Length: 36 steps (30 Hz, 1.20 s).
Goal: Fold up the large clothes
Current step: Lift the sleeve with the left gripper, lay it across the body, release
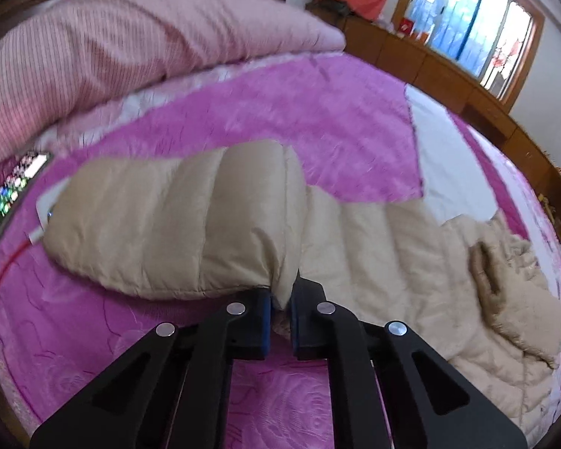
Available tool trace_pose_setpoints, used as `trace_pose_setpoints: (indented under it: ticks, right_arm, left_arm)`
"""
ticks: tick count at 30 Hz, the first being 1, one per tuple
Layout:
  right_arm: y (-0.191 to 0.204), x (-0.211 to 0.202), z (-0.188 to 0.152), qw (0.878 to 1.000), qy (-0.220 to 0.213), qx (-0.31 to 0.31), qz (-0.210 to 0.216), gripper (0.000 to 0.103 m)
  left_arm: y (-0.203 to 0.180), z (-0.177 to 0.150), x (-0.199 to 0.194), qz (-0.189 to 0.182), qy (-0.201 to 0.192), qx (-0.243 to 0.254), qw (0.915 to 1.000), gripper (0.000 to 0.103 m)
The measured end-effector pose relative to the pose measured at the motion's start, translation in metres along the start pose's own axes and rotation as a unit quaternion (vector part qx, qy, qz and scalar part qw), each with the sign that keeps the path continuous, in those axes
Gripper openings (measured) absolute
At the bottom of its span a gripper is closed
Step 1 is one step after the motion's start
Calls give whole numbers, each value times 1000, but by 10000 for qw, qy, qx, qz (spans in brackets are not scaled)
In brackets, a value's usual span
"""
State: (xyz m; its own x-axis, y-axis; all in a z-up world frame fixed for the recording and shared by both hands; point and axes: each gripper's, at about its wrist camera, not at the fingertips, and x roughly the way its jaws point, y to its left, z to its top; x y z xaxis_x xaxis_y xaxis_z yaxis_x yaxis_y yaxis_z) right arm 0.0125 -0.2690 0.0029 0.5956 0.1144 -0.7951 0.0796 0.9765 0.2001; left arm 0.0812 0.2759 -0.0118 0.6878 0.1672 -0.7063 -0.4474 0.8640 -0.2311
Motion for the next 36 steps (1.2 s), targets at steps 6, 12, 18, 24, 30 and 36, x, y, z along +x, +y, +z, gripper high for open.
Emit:
trace_pose_setpoints:
  ticks: [6,12,18,24,30,36]
  right_arm:
    - [-8,-3,-3,9999,-33,125,33,70]
    - [-12,-6,-3,9997,-110,201,91,70]
    - [-20,-10,-3,9993,-186,279,146,70]
    - [-34,-13,-3,9987,-224,437,168,70]
    - [-42,-17,-2,9987,-273,416,123,70]
    - [-51,-15,-2,9983,-326,466,110,70]
  left_arm:
    - [-26,18,-38,-265,-443,262,9983,8]
    - [-70,32,-74,-609,-750,622,9934,8]
    - [-131,33,-104,-1151,-973,1066,9828,8]
    - [-202,17,-105,-1643,-880,1491,9711,8]
    - [-267,-21,-75,-1974,-366,1774,9634,8]
    - [-303,-65,-36,-2058,180,2041,9569,8]
